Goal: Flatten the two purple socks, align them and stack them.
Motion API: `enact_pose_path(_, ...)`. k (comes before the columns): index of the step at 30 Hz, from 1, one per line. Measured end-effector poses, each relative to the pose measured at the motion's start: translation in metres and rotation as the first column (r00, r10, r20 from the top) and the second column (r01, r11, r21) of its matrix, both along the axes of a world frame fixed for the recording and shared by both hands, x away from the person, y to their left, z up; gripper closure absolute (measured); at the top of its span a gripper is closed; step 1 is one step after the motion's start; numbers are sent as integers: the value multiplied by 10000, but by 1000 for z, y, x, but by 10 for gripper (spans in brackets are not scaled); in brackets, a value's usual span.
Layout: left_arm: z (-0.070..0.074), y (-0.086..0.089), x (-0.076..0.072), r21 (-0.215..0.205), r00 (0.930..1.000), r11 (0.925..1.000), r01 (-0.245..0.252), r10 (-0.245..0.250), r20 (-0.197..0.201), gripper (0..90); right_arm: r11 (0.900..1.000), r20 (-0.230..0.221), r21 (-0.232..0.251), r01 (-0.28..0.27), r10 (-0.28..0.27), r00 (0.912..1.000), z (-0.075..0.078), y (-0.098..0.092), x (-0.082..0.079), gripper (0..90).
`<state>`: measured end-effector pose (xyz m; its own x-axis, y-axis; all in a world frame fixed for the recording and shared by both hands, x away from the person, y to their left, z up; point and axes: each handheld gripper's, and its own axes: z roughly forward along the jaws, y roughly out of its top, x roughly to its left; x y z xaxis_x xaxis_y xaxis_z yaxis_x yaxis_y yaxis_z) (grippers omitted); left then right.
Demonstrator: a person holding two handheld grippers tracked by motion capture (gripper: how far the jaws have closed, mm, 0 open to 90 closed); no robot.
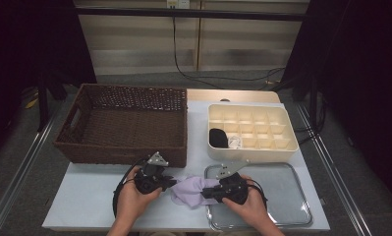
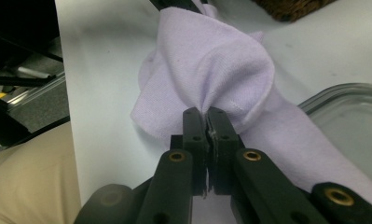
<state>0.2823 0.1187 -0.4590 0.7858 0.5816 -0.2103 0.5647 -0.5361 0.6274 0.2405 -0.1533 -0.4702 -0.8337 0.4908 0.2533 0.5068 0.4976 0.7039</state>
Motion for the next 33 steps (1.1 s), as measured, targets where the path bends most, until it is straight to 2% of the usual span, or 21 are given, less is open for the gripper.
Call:
enact_pose_path(2,5,3,0,-362,9994,9991,-208,218,257,816,9999,179,80,117,-118,9998,4,-3,2,878)
enact_pose_path(5,14,7,2,-1017,9958,9933,-552,621,666,816,9989,476,270,387,-400,9981,14,-11,8,878)
enact_pose_path(8,17,8,3,-1494,9911,9858,-768,918,963,816,9962,787,497,720,-757,9940,24,-20,14,878)
enact_pose_path(9,16,7,4,-1534,9897,9850,-788,957,1061,815,9951,872,556,822,-869,9924,26,-22,16,877)
enact_pose_path(11,11,1,5,-1382,9923,9879,-702,833,920,813,9949,894,466,892,-931,9916,26,-25,19,867)
enact_pose_path(14,2,-5,2,-980,9963,9940,-478,544,661,807,9946,511,313,989,-1004,9936,17,-29,19,830)
enact_pose_path(15,-1,-6,0,-902,9965,9948,-478,537,640,804,9946,461,290,999,-1011,9938,13,-31,18,822)
enact_pose_path(16,-2,-6,-1,-654,9973,9971,-380,420,603,804,9937,364,262,1094,-1103,9932,11,-34,16,824)
enact_pose_path(18,-4,-7,-5,-524,9978,9980,-361,390,544,799,9926,296,57,1212,-1213,9922,10,-39,14,797)
enact_pose_path(24,-4,-8,-10,-159,9987,9996,-223,231,460,793,9823,424,436,1821,-1839,9820,20,-52,18,721)
enact_pose_path(27,-6,-8,-11,99,9993,9999,-58,55,380,793,9834,400,350,1782,-1796,9829,24,-43,27,715)
enact_pose_path(30,-8,-10,-11,296,9993,9995,101,-112,366,793,9854,351,273,1681,-1690,9850,24,-26,36,678)
enact_pose_path(33,-8,-10,-12,262,9994,9996,93,-101,330,793,9864,46,187,1633,-1634,9865,20,-9,45,664)
